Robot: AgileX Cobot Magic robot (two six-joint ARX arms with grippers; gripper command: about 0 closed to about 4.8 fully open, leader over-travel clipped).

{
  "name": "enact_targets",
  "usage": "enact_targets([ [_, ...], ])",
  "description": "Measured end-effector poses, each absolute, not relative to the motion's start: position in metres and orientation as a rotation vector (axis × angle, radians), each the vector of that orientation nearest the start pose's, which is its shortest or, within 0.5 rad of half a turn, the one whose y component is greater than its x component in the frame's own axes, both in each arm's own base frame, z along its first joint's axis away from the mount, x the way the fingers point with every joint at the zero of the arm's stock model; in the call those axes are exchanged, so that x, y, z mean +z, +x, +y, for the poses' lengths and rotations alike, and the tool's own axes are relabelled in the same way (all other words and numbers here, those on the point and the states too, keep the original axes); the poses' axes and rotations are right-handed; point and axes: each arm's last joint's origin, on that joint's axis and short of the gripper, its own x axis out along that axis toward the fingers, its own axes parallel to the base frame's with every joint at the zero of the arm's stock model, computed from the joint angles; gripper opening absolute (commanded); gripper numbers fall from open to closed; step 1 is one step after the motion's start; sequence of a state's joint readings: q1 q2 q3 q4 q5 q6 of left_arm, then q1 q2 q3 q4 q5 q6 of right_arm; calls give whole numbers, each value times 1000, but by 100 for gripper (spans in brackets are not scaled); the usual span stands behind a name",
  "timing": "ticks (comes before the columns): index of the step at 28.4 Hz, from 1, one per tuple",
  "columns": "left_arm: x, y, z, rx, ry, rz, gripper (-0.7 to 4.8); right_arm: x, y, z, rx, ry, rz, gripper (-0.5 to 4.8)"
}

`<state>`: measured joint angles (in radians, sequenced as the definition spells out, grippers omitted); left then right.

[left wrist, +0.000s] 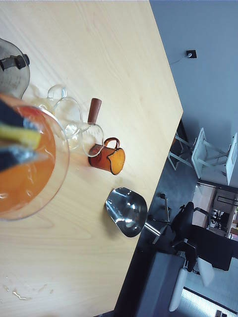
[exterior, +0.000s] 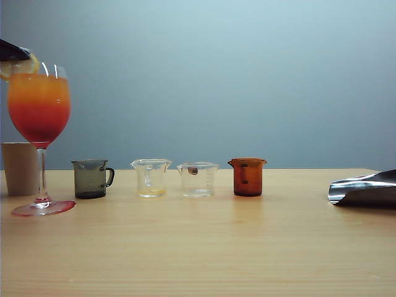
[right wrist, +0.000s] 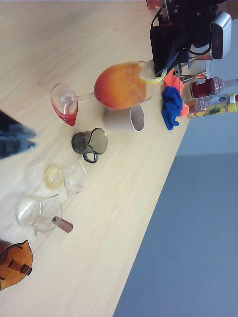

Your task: Pick up the lemon slice from the paper cup on the left and carefully insert it into the rim of the goblet.

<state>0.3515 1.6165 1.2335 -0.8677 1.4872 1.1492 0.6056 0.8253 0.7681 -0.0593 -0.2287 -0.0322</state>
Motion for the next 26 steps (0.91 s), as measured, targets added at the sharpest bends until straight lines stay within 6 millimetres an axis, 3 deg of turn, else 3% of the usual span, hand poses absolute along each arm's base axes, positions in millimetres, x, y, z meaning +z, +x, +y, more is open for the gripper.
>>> enact_targets([
  [16, 265, 295, 77, -1193, -50, 120, 132, 332, 148, 110, 835, -53, 106, -5],
  [21, 265, 295, 77, -1198, -59, 107, 188, 332, 148, 110, 835, -53, 106, -5],
  [26, 265, 295, 77, -1198, -59, 107, 188, 332, 148, 110, 835, -53, 106, -5],
])
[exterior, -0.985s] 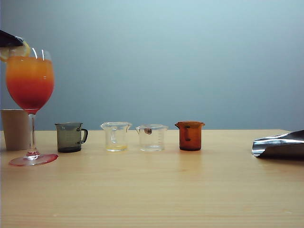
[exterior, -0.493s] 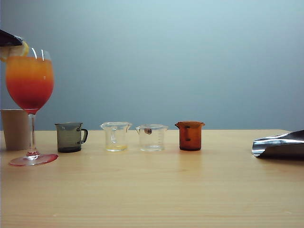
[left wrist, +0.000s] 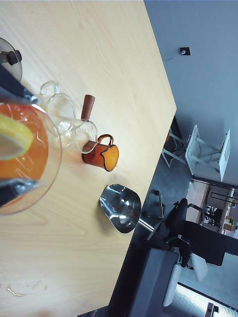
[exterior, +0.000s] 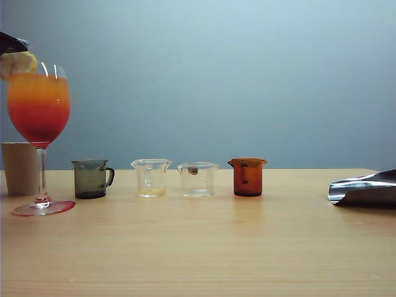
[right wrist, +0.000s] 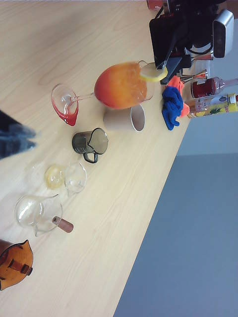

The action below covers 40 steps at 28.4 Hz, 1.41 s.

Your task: Pick up the lemon slice from the paper cup on the left and carefully insert it into the rim of the goblet.

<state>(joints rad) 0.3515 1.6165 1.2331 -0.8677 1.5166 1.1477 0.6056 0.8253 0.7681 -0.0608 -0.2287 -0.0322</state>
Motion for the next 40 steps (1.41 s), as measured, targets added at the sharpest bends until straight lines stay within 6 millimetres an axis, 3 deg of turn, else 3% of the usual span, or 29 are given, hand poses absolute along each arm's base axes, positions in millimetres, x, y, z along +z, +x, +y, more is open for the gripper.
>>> enact_targets([
  [6, 267, 296, 78, -1198, -54, 103, 188, 332, 148, 110, 835, -53, 106, -5],
  [19, 291, 303, 80, -1194, -65, 106, 180, 332, 148, 110, 835, -53, 106, -5],
  [20, 292, 302, 80, -1193, -76, 113, 171, 332, 148, 110, 835, -53, 106, -5],
  [24, 300, 297, 78, -1191, -86, 120, 35, 332, 148, 110, 835, -53, 106, -5],
  [26, 305, 293, 77, -1190, -90, 122, 0, 332, 148, 110, 835, -53, 106, -5],
  [34, 338, 267, 67, -1187, -44, 87, -6, 332, 148, 110, 835, -53, 106, -5],
  [40, 352, 252, 62, -1090, -19, 200, -5, 332, 148, 110, 835, -53, 106, -5],
])
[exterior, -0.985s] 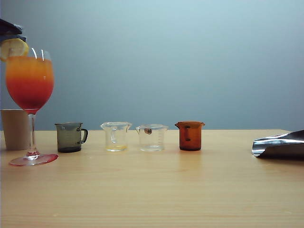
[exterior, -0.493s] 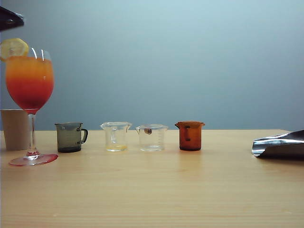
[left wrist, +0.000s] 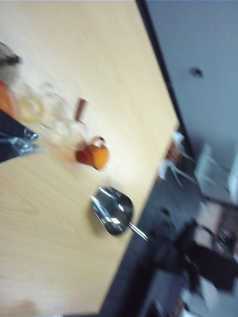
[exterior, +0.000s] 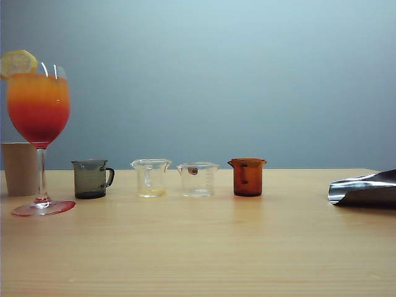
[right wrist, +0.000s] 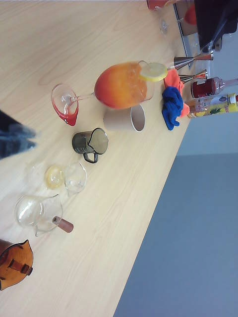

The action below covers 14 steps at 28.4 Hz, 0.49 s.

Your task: Pick up the lemon slice from the paper cup on the left and carefully insert it into the rim of the goblet.

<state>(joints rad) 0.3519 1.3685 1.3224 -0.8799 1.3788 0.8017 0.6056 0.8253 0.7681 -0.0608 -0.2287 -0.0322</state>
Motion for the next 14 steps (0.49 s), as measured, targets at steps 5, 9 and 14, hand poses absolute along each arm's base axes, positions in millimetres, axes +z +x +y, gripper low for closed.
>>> enact_targets([
  [5, 363, 239, 59, -915, -25, 363, -6, 332, 148, 110, 835, -53, 106, -5],
  [9, 376, 222, 54, -844, -63, 398, -6, 332, 148, 110, 835, -52, 102, -5],
  [14, 388, 202, 48, -704, -151, 471, -6, 332, 148, 110, 835, -52, 103, -5],
])
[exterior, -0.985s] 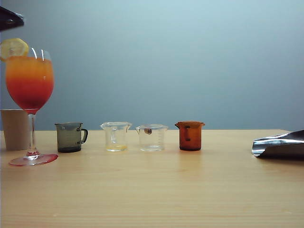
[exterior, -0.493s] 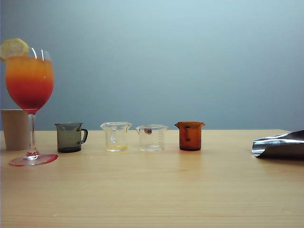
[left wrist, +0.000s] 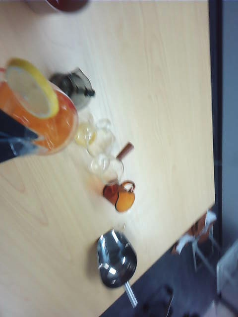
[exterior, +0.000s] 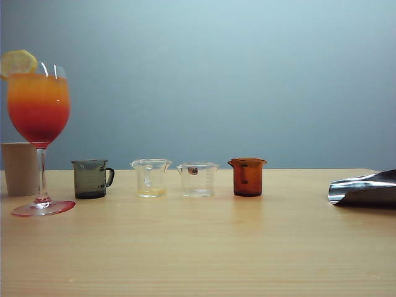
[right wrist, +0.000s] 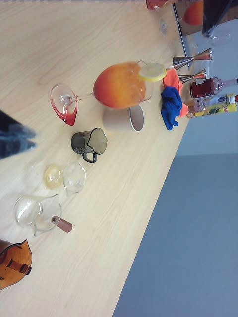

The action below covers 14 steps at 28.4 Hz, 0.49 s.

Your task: Pick up the lemon slice from the paper cup on the left and carefully insert it into the rim of the goblet.

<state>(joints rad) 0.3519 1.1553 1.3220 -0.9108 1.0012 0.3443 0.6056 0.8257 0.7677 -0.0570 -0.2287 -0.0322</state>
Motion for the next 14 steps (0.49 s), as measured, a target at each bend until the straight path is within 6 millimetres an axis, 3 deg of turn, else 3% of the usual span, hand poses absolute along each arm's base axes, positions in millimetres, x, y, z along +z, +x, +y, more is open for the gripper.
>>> enact_targets([
  [9, 409, 164, 37, -465, -164, 479, -6, 333, 148, 110, 835, -51, 95, -5],
  [14, 421, 135, 23, -336, -83, 436, -6, 333, 148, 110, 835, -51, 96, -5],
])
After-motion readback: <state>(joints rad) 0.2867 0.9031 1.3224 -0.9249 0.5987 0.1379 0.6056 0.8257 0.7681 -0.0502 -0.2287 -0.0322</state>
